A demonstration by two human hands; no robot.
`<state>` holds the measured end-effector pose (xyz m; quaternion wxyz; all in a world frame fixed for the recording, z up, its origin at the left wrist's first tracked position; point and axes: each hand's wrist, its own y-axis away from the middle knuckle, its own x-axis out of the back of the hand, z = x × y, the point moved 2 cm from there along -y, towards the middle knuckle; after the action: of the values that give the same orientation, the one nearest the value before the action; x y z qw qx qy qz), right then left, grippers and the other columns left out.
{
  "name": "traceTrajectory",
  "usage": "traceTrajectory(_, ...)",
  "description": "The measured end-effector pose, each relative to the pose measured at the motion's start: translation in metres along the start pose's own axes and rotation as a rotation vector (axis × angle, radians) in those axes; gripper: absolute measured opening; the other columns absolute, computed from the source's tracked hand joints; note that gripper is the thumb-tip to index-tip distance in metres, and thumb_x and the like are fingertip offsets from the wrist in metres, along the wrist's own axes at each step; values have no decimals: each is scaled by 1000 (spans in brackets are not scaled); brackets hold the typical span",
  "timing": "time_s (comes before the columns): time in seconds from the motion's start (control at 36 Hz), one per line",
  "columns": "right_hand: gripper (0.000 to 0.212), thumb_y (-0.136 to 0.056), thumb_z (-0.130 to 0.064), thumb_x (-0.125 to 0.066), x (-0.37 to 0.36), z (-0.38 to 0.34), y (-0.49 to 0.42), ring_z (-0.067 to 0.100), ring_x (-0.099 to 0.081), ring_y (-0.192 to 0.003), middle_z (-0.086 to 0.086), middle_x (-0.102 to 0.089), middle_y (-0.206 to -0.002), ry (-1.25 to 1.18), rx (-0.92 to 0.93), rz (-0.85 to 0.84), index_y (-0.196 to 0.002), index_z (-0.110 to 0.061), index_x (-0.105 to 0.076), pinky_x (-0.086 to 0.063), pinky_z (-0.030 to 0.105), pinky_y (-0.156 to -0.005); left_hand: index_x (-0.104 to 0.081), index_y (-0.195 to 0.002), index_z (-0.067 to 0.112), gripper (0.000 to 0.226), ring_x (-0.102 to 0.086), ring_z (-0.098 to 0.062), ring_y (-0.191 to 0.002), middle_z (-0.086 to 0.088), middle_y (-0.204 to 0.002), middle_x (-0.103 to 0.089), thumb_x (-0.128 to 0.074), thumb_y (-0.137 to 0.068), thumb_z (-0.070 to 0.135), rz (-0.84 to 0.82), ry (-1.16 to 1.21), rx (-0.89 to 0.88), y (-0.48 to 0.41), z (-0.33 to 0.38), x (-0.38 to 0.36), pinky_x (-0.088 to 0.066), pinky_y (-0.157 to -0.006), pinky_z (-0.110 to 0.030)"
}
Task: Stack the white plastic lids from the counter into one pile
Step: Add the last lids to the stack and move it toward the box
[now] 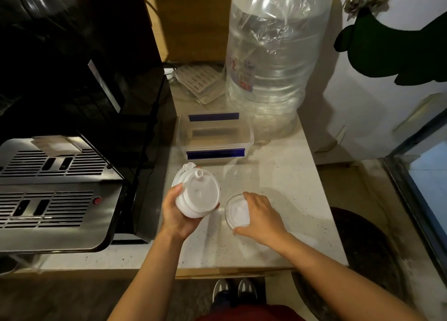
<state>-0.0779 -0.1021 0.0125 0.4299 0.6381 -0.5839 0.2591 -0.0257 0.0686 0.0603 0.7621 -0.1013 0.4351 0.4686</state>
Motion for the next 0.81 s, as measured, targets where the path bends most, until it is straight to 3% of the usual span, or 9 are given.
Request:
traceTrajectory(0.22,94,-59,-42,-78,41,-12,-9,17,-35,-125,-1,-37,-139,-290,12,75,-135,-23,-25,-32,26,-93,-48,-113,24,88,-49,-27,-96,-9,-104,-52,-81,-36,49,1,-7,-2,2,-2,0,-56,-65,-40)
traceTrajectory(0.36,72,-71,-21,-73,72,-25,-5,14,-46,-112,-7,-49,-116,-508,151,153,-131,-25,-33,-38,25,-95,-45,-117,23,94,-47,-30,-100,-11,-108,-50,-82,-34,50,17,39,14,1,-4,-1,-56,-66,-42)
traceTrajectory(0.44,69,-76,-20,-68,69,-31,-9,14,-43,-116,-3,-48,-126,-428,180,143,-133,-25,-30,-33,22,-95,-48,-116,23,93,-47,-32,-102,-12,-110,-51,-81,-34,51,14,57,40,-2,-8,-4,-55,-69,-44)
traceTrajectory(0.53,74,-77,-25,-67,54,-25,-13,18,-34,-129,1,-35,-143,-378,118,95,-137,-23,-24,-27,23,-97,-57,-106,25,83,-51,-31,-98,-11,-106,-54,-82,-32,50,54,39,52,-7,-13,-5,-56,-68,-44)
traceTrajectory(0.61,82,-76,-31,-68,40,-16,-13,17,-25,-134,-1,-24,-149,-353,78,53,-139,-26,-17,-23,21,-98,-51,-113,25,89,-49,-30,-100,-11,-108,-52,-82,-33,50,70,51,64,-9,-14,-1,-56,-65,-41)
traceTrajectory(0.72,90,-73,-39,-69,22,-8,-7,16,-22,-136,-2,-15,-152,-296,56,-52,-140,-31,-9,-26,23,-100,-44,-120,25,100,-45,-30,-103,-11,-109,-50,-83,-31,50,112,62,58,-7,-14,8,-56,-66,-42)
traceTrajectory(0.81,98,-68,-46,-72,16,-4,-4,19,-27,-134,-2,-11,-153,-229,45,-100,-140,-31,-6,-33,32,-104,-44,-121,25,104,-47,-31,-103,-11,-110,-51,-84,-28,50,139,74,50,-4,-12,13,-57,-66,-41)
